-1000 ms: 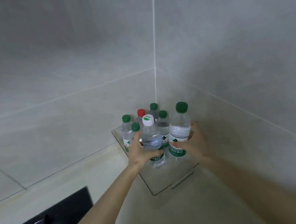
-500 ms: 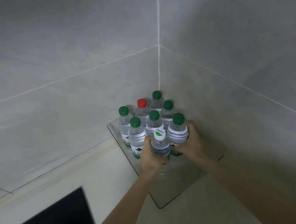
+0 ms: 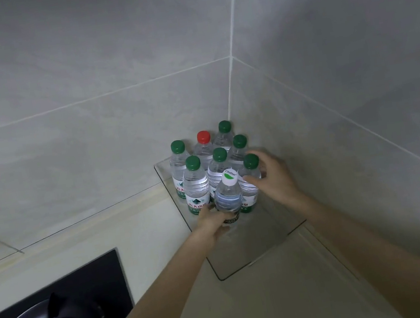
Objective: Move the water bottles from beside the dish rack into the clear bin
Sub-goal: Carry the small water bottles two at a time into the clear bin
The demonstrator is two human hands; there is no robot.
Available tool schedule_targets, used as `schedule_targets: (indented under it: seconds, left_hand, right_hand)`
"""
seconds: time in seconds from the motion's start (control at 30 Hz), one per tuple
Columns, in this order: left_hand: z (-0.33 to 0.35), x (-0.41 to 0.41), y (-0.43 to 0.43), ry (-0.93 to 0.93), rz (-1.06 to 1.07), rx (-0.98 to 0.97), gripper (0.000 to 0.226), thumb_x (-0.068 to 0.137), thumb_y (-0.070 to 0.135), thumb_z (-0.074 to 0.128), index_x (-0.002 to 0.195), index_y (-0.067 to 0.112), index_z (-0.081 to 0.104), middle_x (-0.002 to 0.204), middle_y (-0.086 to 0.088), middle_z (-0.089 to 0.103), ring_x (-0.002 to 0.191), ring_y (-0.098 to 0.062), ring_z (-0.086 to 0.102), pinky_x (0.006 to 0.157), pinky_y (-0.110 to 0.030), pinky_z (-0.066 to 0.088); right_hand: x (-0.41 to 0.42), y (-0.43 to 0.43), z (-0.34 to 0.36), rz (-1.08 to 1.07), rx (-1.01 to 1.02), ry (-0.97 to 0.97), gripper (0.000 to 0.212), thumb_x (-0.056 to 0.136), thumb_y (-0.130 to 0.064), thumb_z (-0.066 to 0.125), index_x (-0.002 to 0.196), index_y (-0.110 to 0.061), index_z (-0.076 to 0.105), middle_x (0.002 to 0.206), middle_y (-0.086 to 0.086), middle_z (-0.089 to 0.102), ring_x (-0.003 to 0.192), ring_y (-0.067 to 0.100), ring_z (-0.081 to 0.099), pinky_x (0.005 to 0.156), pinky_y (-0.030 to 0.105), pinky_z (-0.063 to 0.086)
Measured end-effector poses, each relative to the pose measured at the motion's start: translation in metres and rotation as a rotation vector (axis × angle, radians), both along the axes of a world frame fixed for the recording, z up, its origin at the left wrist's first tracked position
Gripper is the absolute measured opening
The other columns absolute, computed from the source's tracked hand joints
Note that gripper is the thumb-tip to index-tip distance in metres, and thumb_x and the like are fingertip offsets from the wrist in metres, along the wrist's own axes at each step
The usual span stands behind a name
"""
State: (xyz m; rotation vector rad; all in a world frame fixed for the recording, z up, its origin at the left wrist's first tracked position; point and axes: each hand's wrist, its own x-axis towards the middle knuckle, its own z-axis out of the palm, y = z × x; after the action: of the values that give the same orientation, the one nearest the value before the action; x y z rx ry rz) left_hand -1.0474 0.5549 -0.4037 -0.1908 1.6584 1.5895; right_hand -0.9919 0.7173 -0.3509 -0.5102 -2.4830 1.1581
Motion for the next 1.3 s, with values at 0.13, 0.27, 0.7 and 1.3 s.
schedule_targets:
  seconds: [0.13,0.27,0.7,1.3]
  left_hand:
    - [-0.003,0.001,0.000,-0.452,0.284,0.276,0.030,0.081,-0.001,0.045,0.110,-0.005,0.044,0.099,-0.022,0.054,0.086,-0.035,0.055,0.083,-0.046,0.046]
    - [0.000,-0.003,0.010,-0.557,0.377,0.332,0.037,0.088,0.015,0.048,0.116,-0.009,0.046,0.097,-0.022,0.056,0.092,-0.033,0.054,0.074,-0.037,0.044]
    - [-0.015,-0.005,0.021,-0.583,0.417,0.325,0.069,0.080,0.019,0.073,0.132,-0.011,0.040,0.136,-0.025,0.045,0.112,-0.039,0.055,0.047,-0.032,0.056]
    - [0.039,0.023,-0.005,-0.421,0.366,0.393,0.011,0.096,0.011,0.046,0.093,0.002,0.052,0.102,-0.016,0.052,0.081,-0.031,0.057,0.083,-0.040,0.052]
  right_hand:
    - [-0.004,0.004,0.007,0.005,0.005,-0.038,0.033,0.080,-0.017,0.076,0.110,-0.013,0.063,0.102,0.002,0.069,0.095,0.020,0.063,0.088,0.039,0.051]
    - [-0.004,0.006,0.006,-0.002,0.044,-0.027,0.018,0.080,-0.015,0.075,0.094,-0.014,0.063,0.081,-0.005,0.060,0.076,0.013,0.054,0.069,0.027,0.041]
    - [-0.006,0.021,0.008,-0.069,0.092,-0.050,0.021,0.077,-0.020,0.076,0.090,-0.012,0.061,0.081,0.005,0.067,0.079,0.028,0.062,0.075,0.044,0.054]
    - [0.025,0.002,0.044,0.031,0.181,-0.136,0.052,0.088,-0.006,0.063,0.138,-0.012,0.051,0.131,0.007,0.061,0.119,0.026,0.056,0.088,0.018,0.036]
